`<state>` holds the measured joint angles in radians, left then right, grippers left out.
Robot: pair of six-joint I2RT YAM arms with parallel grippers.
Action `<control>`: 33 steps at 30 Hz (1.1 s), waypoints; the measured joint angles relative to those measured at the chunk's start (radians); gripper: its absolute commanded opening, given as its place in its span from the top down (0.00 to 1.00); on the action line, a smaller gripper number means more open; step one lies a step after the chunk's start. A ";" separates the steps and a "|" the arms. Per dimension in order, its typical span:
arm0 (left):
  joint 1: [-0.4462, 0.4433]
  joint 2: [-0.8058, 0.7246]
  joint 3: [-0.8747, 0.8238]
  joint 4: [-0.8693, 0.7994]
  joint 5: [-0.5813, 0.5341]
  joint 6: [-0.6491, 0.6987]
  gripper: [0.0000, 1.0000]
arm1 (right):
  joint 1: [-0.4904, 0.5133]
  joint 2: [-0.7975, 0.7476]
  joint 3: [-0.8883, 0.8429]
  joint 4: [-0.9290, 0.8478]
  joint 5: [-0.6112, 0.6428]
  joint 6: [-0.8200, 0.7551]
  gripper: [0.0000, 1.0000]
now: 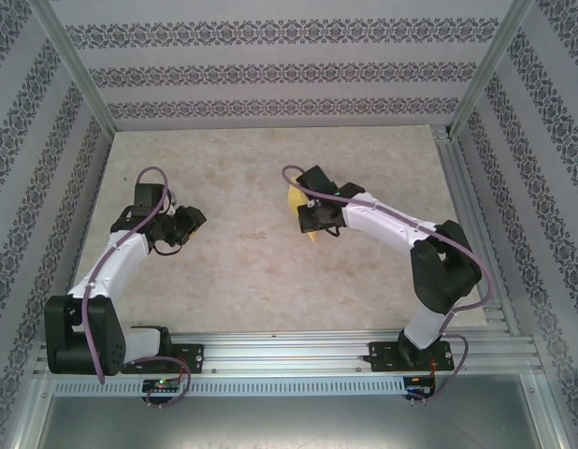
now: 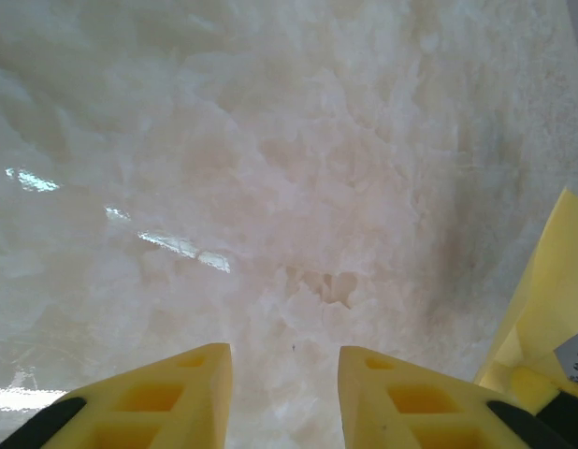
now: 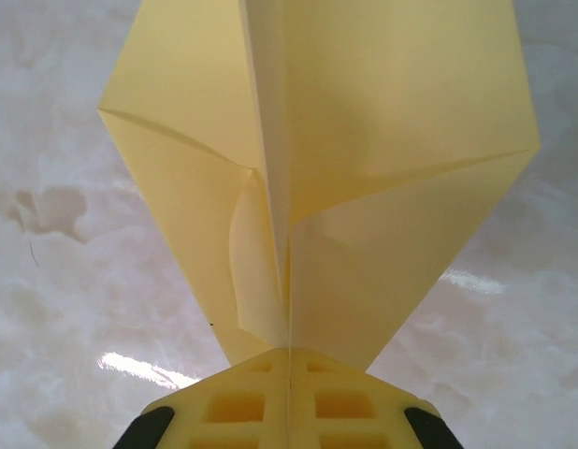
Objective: Fold a paper plane with a square sheet of paper (pick it up from the middle)
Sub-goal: Pick up the paper plane from the center of the table, then place the paper plane at the center of the table.
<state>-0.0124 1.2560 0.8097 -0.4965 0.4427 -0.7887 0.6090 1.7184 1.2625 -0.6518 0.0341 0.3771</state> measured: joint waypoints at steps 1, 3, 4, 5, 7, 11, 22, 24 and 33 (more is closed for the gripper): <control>-0.005 -0.010 -0.008 0.006 0.004 -0.001 0.58 | -0.041 -0.013 -0.019 0.028 -0.040 0.016 0.96; -0.026 -0.028 -0.023 0.018 0.010 -0.003 0.57 | -0.106 -0.018 -0.040 0.057 -0.092 0.034 0.95; -0.044 -0.037 -0.032 0.030 0.014 -0.005 0.56 | -0.135 -0.013 -0.043 0.062 -0.113 0.041 0.95; -0.063 -0.043 -0.039 0.038 0.016 -0.007 0.55 | -0.152 -0.008 -0.042 0.062 -0.119 0.043 0.95; -0.111 -0.053 -0.054 0.056 0.015 -0.010 0.54 | -0.166 0.021 -0.024 0.049 -0.122 0.043 0.95; -0.221 -0.057 -0.072 0.074 -0.005 -0.018 0.52 | -0.154 0.126 0.053 0.008 -0.113 0.039 0.95; -0.349 -0.065 -0.073 0.081 -0.106 -0.029 0.52 | -0.146 0.253 0.091 -0.052 -0.083 0.021 0.79; -0.349 -0.067 -0.072 0.077 -0.117 -0.029 0.52 | -0.146 0.252 0.098 -0.060 -0.079 0.017 0.75; -0.349 -0.069 -0.062 0.058 -0.144 -0.029 0.52 | -0.146 0.131 0.134 -0.112 -0.076 -0.002 0.60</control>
<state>-0.3614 1.1873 0.7479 -0.4389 0.2985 -0.8177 0.4629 1.8496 1.3968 -0.7639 -0.0414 0.3756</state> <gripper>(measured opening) 0.479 0.385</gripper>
